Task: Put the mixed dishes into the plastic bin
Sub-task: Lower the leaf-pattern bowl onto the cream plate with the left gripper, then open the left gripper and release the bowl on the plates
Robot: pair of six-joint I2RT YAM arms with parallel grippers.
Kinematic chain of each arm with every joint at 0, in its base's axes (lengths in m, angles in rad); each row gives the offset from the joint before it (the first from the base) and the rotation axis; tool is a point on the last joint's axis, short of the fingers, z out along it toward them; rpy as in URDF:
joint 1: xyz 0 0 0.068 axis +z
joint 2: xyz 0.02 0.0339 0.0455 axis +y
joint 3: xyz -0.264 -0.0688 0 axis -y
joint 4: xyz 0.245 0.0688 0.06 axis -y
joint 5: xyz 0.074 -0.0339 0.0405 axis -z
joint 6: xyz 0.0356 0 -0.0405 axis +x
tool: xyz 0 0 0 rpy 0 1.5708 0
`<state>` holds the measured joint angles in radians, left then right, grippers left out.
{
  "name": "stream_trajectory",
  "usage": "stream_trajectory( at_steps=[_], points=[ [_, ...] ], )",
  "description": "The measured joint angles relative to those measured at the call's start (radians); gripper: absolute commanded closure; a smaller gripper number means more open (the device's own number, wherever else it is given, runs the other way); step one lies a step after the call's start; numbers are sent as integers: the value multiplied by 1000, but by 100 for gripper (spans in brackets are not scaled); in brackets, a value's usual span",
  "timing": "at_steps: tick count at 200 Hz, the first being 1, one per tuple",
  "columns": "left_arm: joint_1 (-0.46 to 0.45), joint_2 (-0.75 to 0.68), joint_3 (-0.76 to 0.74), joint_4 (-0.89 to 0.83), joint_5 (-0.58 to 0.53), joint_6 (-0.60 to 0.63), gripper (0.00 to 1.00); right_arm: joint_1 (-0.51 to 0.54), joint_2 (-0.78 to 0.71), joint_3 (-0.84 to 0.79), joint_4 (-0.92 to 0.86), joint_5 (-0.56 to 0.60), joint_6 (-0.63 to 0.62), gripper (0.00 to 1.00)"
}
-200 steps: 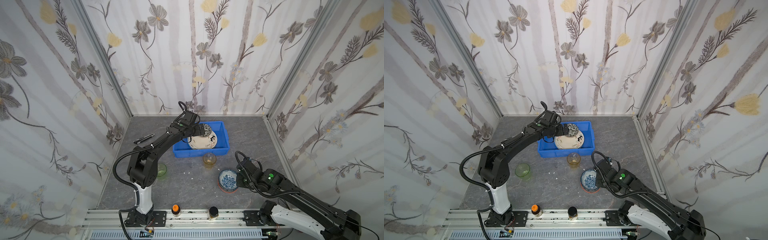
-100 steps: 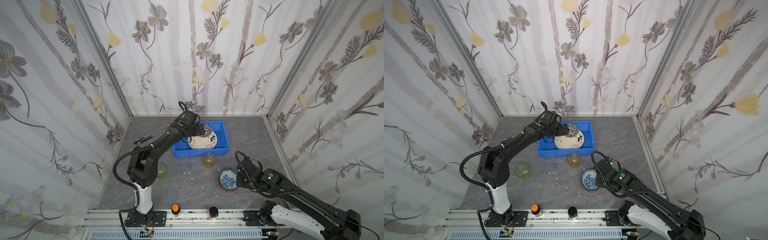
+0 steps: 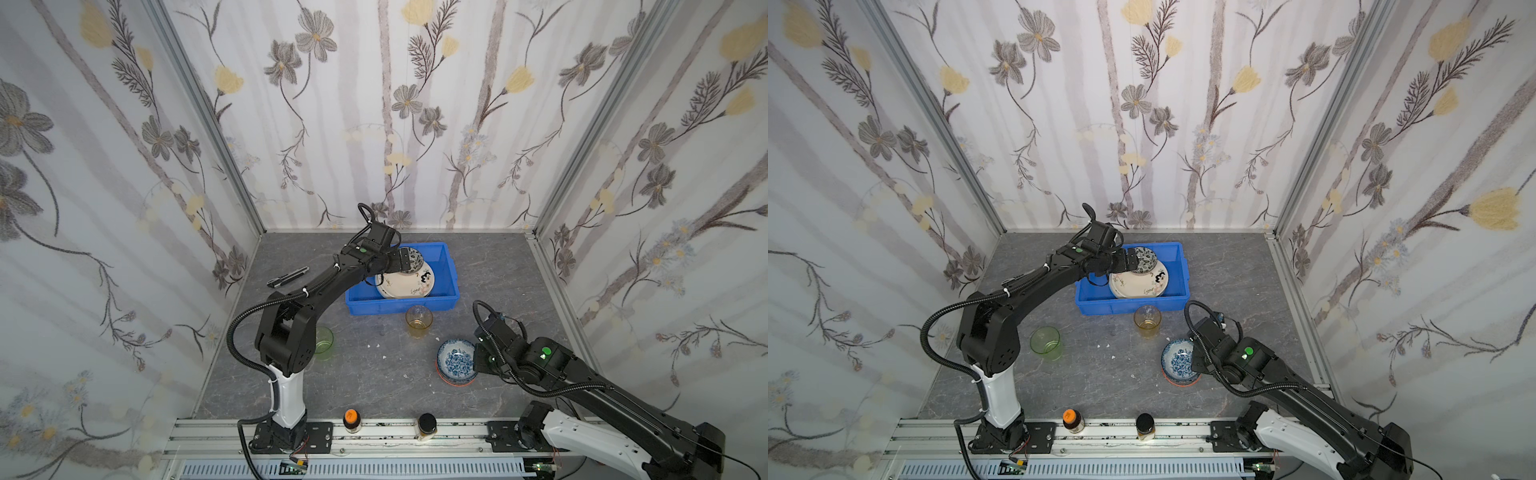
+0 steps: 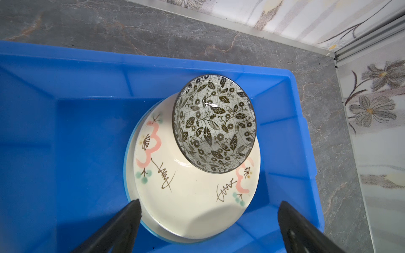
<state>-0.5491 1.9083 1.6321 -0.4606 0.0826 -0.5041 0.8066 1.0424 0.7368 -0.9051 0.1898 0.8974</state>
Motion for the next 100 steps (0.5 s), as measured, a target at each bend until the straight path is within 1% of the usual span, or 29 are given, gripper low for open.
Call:
stream_trajectory(
  at_steps=[35,55,100],
  points=[
    [-4,-4,-8,0,0,0,0,0,-3,0,0,0,0,96],
    [-13,-25,-29,-2,1,0,0,0,-5,0,0,0,0,99],
    [-94,-119,-121,-1,15,-2,0,0,-26,9,-16,0,0,100]
  ],
)
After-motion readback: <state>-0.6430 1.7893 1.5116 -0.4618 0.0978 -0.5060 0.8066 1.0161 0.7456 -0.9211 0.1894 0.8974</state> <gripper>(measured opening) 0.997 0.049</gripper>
